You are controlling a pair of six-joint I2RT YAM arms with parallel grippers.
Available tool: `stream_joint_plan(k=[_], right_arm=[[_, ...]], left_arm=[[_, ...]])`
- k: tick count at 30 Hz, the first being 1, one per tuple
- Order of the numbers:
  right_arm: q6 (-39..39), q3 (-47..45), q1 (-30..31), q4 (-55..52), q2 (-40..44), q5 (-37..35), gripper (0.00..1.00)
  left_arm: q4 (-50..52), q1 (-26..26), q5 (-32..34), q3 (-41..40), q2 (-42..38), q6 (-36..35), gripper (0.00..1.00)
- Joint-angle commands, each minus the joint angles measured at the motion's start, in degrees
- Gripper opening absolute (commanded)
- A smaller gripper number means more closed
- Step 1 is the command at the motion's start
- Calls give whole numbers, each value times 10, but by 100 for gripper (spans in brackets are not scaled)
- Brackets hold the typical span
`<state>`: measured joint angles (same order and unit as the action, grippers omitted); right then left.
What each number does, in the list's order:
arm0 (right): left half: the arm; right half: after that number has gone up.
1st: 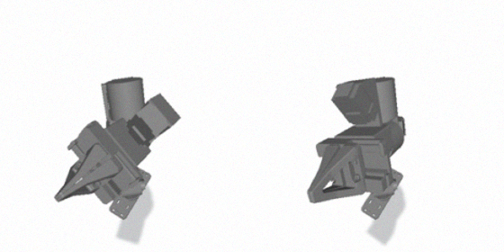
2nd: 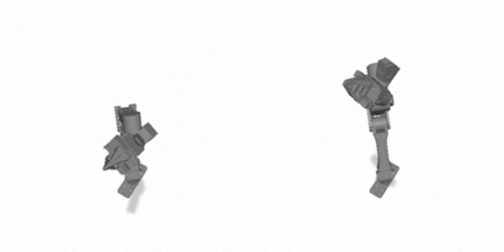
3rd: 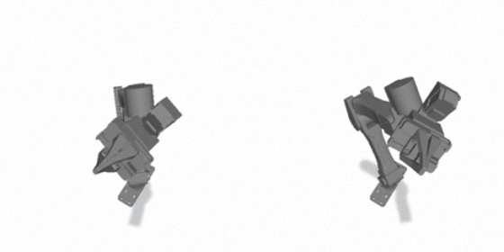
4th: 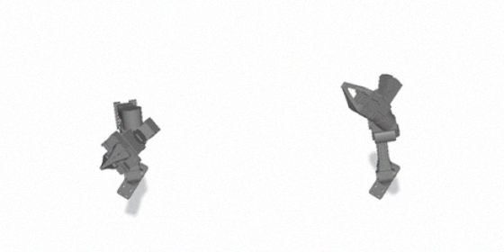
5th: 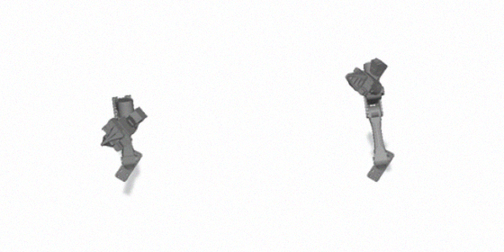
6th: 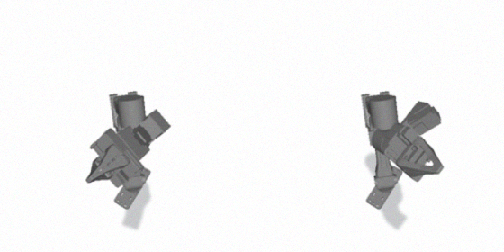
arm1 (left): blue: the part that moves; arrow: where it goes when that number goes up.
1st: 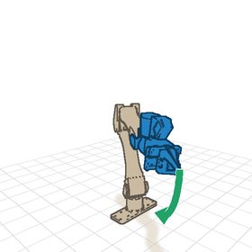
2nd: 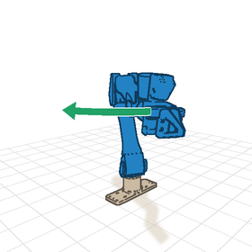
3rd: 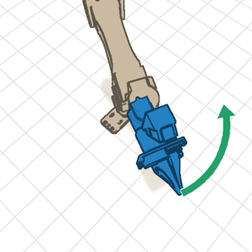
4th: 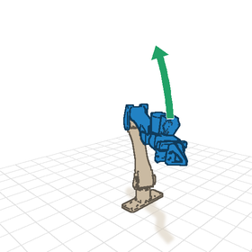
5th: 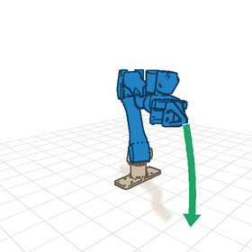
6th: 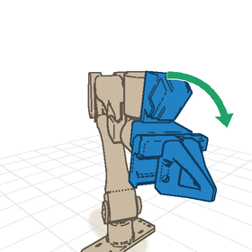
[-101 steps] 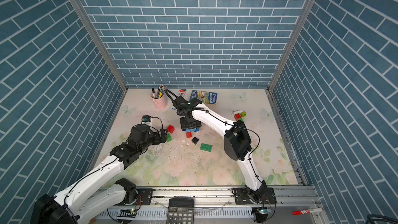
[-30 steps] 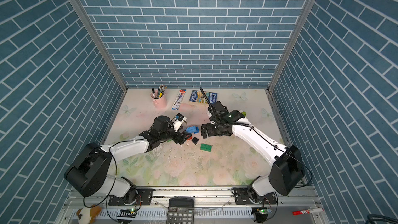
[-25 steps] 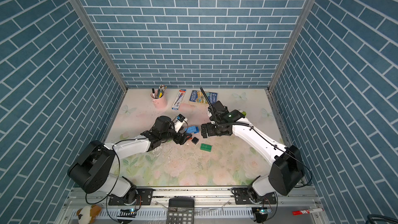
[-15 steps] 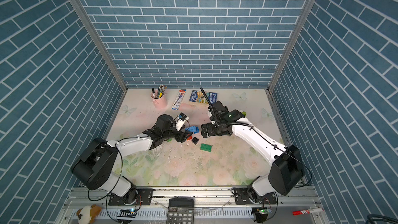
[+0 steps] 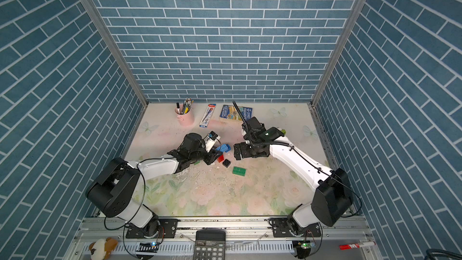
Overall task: Assemble the letter r with lego
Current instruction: Place the lego brick at the center of the board.
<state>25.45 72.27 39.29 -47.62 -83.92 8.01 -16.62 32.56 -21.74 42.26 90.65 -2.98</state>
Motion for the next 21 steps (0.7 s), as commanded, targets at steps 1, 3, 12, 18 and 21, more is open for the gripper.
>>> stream_joint_plan(k=[1,3,12,18,21], right_arm=[[-2,15,-3,-12,-5,-4,99],[-1,15,-3,-12,-3,-7,99],[5,8,-3,-9,13,-26,99],[13,-21,-7,-1,50,-61,99],[16,-47,-14,11,78,-71,99]], left_arm=[[1,2,0,16,6,-1,39],[9,3,3,21,2,-1,38],[68,0,17,79,1,-5,34],[82,-11,11,143,27,24,32],[57,-17,-8,170,48,77,34]])
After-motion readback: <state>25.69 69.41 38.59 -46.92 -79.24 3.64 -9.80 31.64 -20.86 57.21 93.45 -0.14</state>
